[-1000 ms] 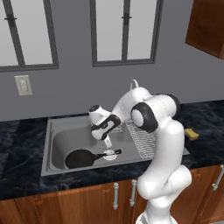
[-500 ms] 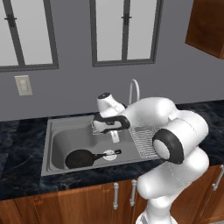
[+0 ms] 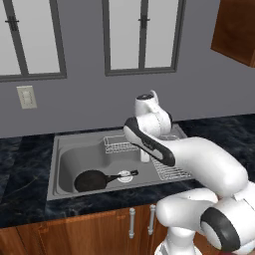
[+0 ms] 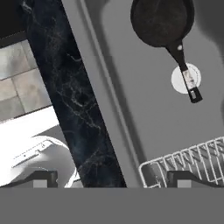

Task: Pick the pan and sponge and place them into the sink. Then turn on the water.

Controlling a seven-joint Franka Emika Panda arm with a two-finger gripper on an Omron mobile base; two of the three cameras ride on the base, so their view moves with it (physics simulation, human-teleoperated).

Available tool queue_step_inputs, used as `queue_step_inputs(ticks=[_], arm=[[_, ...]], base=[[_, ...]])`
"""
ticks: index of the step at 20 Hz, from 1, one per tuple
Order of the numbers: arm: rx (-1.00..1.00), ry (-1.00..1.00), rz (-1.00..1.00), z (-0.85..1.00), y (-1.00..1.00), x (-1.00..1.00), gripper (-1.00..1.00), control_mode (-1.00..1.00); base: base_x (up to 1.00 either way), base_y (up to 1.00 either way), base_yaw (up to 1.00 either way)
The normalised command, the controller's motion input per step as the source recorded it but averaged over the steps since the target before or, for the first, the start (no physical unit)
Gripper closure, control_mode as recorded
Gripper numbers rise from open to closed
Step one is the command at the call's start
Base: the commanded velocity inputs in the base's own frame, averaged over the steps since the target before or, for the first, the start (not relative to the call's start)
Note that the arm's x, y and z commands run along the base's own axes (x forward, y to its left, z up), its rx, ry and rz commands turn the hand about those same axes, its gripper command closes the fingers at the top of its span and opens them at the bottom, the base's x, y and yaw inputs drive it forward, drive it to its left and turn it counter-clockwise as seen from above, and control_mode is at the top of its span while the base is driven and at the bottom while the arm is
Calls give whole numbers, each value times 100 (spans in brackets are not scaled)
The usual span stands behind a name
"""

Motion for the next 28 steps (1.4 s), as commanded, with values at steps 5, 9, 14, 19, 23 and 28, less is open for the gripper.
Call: queue_step_inputs(ticks=[5, 9, 14, 19, 23, 28], arm=[[4, 0, -48, 74, -33, -98, -100, -100], [3, 0, -45, 48, -66, -77, -100, -100], [0, 0, -35, 8, -100, -14, -100, -100], [0, 0, -24, 0, -100, 17, -100, -100], [0, 0, -18, 0, -100, 50, -100, -100], [0, 0, -16, 0, -100, 46, -100, -100]], base=[[0, 0, 0], [0, 0, 0], [0, 0, 0], [0, 0, 0], [0, 0, 0], [0, 0, 0]])
